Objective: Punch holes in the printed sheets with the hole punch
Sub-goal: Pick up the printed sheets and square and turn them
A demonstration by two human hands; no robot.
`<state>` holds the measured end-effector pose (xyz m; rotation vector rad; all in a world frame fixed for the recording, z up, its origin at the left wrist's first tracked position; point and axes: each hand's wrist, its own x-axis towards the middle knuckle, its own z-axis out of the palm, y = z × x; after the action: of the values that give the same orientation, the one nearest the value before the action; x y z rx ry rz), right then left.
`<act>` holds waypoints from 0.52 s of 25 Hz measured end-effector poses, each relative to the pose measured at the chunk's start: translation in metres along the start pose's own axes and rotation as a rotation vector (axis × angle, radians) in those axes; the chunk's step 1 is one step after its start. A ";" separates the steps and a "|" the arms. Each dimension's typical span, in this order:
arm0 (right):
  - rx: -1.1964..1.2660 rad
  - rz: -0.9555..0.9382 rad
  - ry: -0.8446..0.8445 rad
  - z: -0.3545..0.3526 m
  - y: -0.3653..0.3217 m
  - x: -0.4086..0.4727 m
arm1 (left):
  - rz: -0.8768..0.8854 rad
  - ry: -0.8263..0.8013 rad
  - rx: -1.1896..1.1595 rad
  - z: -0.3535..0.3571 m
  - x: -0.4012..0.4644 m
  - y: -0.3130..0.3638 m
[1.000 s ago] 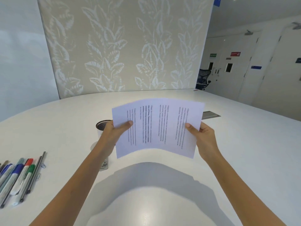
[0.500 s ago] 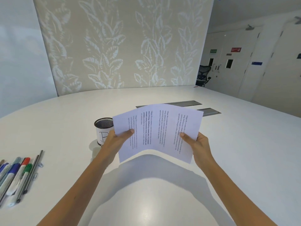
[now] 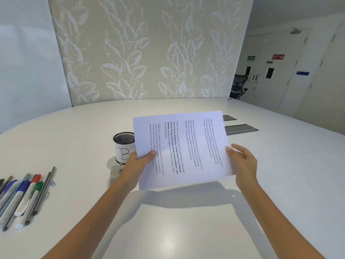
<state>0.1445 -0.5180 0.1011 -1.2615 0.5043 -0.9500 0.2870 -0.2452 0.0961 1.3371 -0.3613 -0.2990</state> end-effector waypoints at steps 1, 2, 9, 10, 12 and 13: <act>0.030 0.000 0.048 -0.001 -0.004 0.005 | -0.007 0.002 -0.038 0.002 -0.001 0.000; 0.075 0.011 0.081 -0.001 -0.007 0.008 | -0.016 0.013 -0.078 0.005 -0.003 0.001; 0.217 0.174 -0.085 0.040 -0.002 -0.025 | -0.089 0.175 -0.381 0.039 -0.018 -0.010; 0.169 0.177 -0.123 0.047 0.004 -0.033 | -0.108 0.192 -0.414 0.042 -0.019 -0.013; 0.078 0.145 -0.198 0.060 0.016 -0.046 | -0.147 0.204 -0.457 0.047 -0.022 -0.017; 0.036 0.127 -0.214 0.064 0.021 -0.050 | -0.163 0.206 -0.452 0.047 -0.024 -0.019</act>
<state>0.1736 -0.4398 0.0898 -1.2659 0.3921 -0.7050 0.2454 -0.2813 0.0845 0.9410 -0.0056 -0.3512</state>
